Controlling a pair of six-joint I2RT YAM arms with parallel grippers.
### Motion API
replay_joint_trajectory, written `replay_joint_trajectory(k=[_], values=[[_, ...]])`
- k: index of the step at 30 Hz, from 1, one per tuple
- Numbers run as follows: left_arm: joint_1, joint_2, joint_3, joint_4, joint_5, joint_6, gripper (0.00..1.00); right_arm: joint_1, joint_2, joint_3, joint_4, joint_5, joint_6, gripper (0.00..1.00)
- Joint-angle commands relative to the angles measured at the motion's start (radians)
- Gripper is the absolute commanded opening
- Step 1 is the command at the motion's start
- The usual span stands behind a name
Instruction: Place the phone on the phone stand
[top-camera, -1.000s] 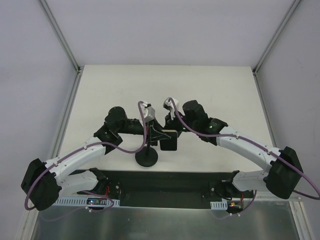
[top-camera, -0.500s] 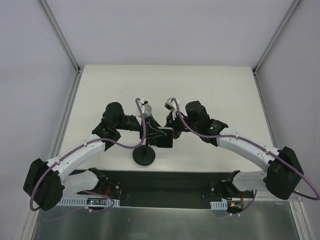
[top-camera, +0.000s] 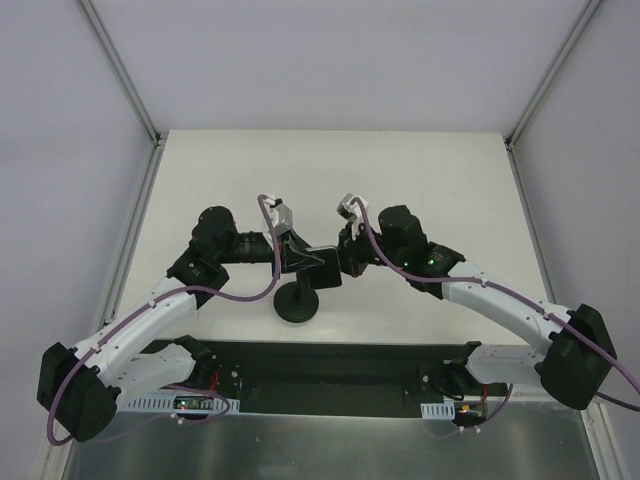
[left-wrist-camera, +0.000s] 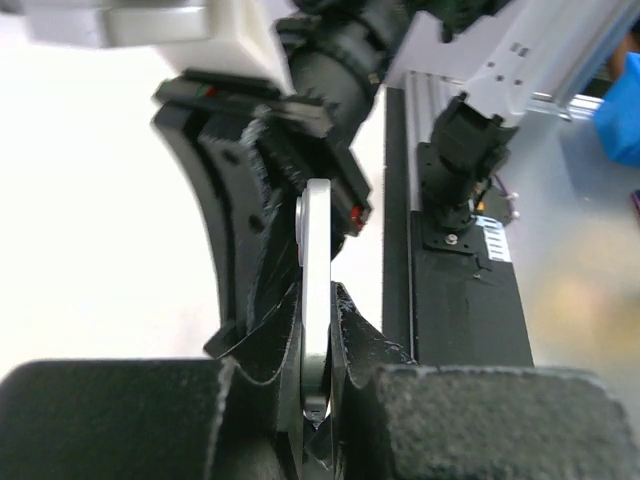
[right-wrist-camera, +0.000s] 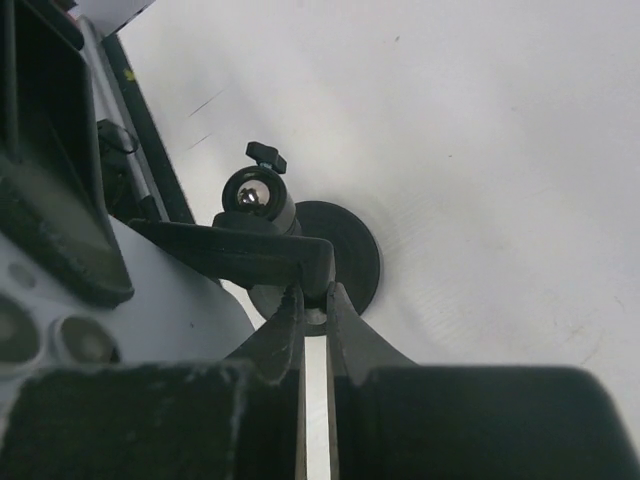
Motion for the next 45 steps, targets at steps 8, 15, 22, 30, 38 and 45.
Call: replay_joint_trajectory(k=[8, 15, 22, 30, 38, 45], values=[[-0.012, -0.129, -0.039, -0.245, -0.867, 0.004, 0.0, 0.283, -0.125, -0.008, 0.163, 0.921, 0.17, 0.0], [-0.083, -0.099, -0.06, -0.2, -1.101, 0.048, 0.0, 0.585, 0.025, 0.094, 0.105, 1.483, 0.185, 0.0], [-0.107, -0.137, -0.146, -0.116, -1.137, 0.027, 0.0, 0.674, 0.058, 0.153, 0.005, 1.611, 0.257, 0.0], [-0.119, -0.097, -0.148, -0.105, -1.029, 0.025, 0.0, 0.719, -0.063, 0.115, -0.013, 1.282, 0.224, 0.33], [-0.119, -0.079, -0.146, -0.088, -0.778, 0.071, 0.0, 0.682, -0.408, -0.062, -0.225, 0.974, 0.255, 0.74], [-0.119, -0.085, -0.123, -0.104, -0.718, 0.105, 0.0, 0.503, -0.64, -0.189, -0.237, 0.772, 0.25, 0.88]])
